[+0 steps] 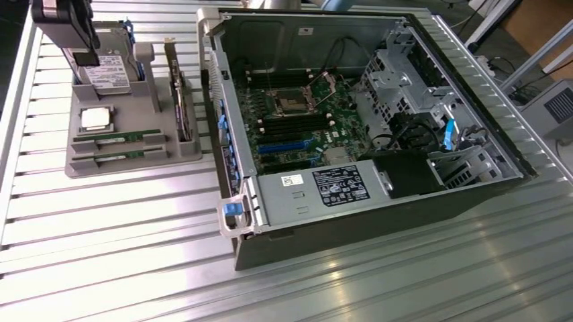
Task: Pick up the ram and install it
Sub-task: 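Pick up the ram and move it above insertion slot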
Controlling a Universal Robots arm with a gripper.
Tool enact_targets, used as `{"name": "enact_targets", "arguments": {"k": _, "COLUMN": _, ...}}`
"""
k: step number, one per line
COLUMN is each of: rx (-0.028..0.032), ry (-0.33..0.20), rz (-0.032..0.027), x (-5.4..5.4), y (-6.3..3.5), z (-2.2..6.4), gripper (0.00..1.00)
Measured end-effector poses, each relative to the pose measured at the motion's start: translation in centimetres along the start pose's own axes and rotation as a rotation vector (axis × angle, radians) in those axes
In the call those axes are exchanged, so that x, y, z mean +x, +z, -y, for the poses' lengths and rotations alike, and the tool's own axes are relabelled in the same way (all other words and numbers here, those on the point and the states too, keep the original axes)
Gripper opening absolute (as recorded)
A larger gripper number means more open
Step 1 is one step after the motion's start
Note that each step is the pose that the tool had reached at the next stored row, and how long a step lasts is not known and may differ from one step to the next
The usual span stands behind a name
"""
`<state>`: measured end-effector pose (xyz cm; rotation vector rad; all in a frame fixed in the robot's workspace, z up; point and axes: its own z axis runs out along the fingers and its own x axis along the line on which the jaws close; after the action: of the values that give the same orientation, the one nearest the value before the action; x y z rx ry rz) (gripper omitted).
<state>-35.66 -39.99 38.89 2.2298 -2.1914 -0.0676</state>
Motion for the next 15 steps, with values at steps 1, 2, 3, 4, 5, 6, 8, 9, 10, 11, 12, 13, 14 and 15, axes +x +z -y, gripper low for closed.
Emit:
{"name": "enact_targets", "arguments": {"k": 1, "rx": -0.0006, "ry": 0.000, "rz": 0.0001, "x": 0.0, "y": 0.08, "z": 0.00, "gripper": 0.36}}
{"name": "enact_targets", "arguments": {"k": 2, "rx": -0.0009, "ry": 0.000, "rz": 0.0001, "x": 0.0, "y": 0.18, "z": 0.00, "gripper": 0.36}}
{"name": "enact_targets", "arguments": {"k": 3, "rx": -0.0010, "ry": 0.000, "rz": 0.0001, "x": 0.0, "y": 0.31, "z": 0.01, "gripper": 0.36}}
{"name": "enact_targets", "arguments": {"k": 4, "rx": -0.0011, "ry": 0.000, "rz": 0.0001, "x": 0.0, "y": 0.40, "z": 0.01, "gripper": 0.36}}
{"name": "enact_targets", "arguments": {"k": 5, "rx": -0.0011, "ry": 0.000, "rz": 0.0001, "x": 0.0, "y": 0.48, "z": 0.02, "gripper": 0.36}}
{"name": "enact_targets", "arguments": {"k": 6, "rx": -0.0010, "ry": 0.000, "rz": 0.0001, "x": 0.0, "y": 0.55, "z": 0.02, "gripper": 0.36}}
{"name": "enact_targets", "arguments": {"k": 8, "rx": -0.0012, "ry": 0.000, "rz": 0.0001, "x": 0.0, "y": 0.83, "z": 0.03, "gripper": 0.36}}
{"name": "enact_targets", "arguments": {"k": 9, "rx": -0.0013, "ry": -0.001, "rz": 0.0000, "x": 0.0, "y": 0.96, "z": 0.04, "gripper": 0.36}}
{"name": "enact_targets", "arguments": {"k": 10, "rx": -0.0012, "ry": -0.001, "rz": 0.0001, "x": 0.0, "y": 1.07, "z": 0.04, "gripper": 0.36}}
{"name": "enact_targets", "arguments": {"k": 11, "rx": -0.0013, "ry": -0.002, "rz": 0.0000, "x": 0.0, "y": 1.22, "z": 0.05, "gripper": 0.36}}
{"name": "enact_targets", "arguments": {"k": 12, "rx": -0.0013, "ry": -0.002, "rz": 0.0000, "x": 0.1, "y": 1.30, "z": 0.05, "gripper": 0.36}}
{"name": "enact_targets", "arguments": {"k": 13, "rx": -0.0013, "ry": -0.003, "rz": -0.0001, "x": 0.1, "y": 1.38, "z": 0.05, "gripper": 0.36}}
{"name": "enact_targets", "arguments": {"k": 14, "rx": -0.0013, "ry": -0.004, "rz": -0.0001, "x": 0.1, "y": 1.48, "z": 0.06, "gripper": 0.36}}
{"name": "enact_targets", "arguments": {"k": 15, "rx": -0.0013, "ry": -0.005, "rz": -0.0002, "x": 0.1, "y": 1.57, "z": 0.06, "gripper": 0.36}}
